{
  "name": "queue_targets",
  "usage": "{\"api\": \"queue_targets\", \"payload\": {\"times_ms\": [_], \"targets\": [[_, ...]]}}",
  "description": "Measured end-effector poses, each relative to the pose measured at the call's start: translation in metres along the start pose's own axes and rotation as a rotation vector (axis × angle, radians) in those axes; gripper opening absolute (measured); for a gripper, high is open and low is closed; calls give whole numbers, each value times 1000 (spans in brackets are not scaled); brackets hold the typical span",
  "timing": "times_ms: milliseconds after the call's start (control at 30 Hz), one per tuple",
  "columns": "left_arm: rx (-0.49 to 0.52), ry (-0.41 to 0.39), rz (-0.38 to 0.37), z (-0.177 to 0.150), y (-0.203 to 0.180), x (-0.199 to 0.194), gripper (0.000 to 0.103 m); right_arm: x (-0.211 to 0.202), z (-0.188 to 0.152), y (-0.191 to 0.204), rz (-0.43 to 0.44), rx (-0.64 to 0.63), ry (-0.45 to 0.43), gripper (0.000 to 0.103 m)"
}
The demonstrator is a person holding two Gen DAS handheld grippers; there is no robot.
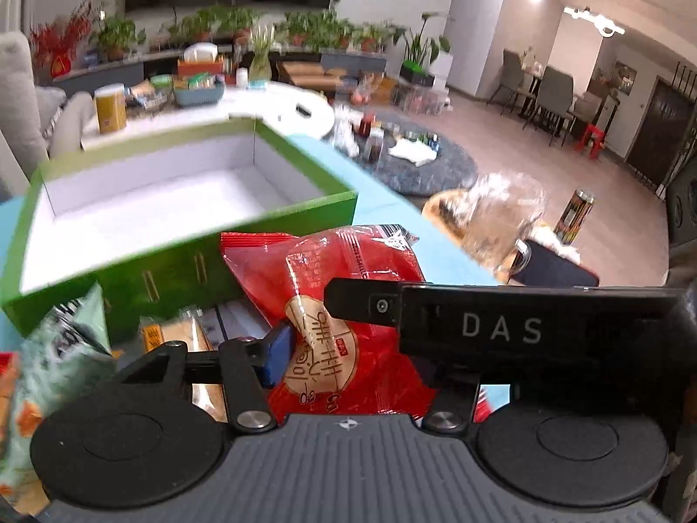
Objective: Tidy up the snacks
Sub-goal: 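Grasp the red snack bag with the right gripper and lift it, then lower the red bag into the green box and open the right gripper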
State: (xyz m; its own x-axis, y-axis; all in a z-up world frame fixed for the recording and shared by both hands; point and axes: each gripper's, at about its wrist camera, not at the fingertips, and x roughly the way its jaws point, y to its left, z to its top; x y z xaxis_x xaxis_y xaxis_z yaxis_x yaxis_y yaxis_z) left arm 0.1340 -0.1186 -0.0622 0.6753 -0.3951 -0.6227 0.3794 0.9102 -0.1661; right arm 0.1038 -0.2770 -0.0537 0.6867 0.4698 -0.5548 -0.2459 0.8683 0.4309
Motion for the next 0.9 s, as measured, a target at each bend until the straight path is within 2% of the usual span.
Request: {"api": "queue_targets", "payload": {"times_ms": [133,300,433,600,900], "targets": [[17,-84,13,15,-3,-33,52,-19,11,22,1,-66,-62,79],[42,-187,57,34,0,-70,52,-37,31,49,57,-127,-140,79],[47,-248,114,50,13,-93,52,-36,50,68,117,-163,-172,79],[36,-248,172,66,37,-100,52,-10,74,83,186,-180,-163,79],[-9,-188,240,72,90,-68,52,46,85,92,255,-134,-90,79]]}}
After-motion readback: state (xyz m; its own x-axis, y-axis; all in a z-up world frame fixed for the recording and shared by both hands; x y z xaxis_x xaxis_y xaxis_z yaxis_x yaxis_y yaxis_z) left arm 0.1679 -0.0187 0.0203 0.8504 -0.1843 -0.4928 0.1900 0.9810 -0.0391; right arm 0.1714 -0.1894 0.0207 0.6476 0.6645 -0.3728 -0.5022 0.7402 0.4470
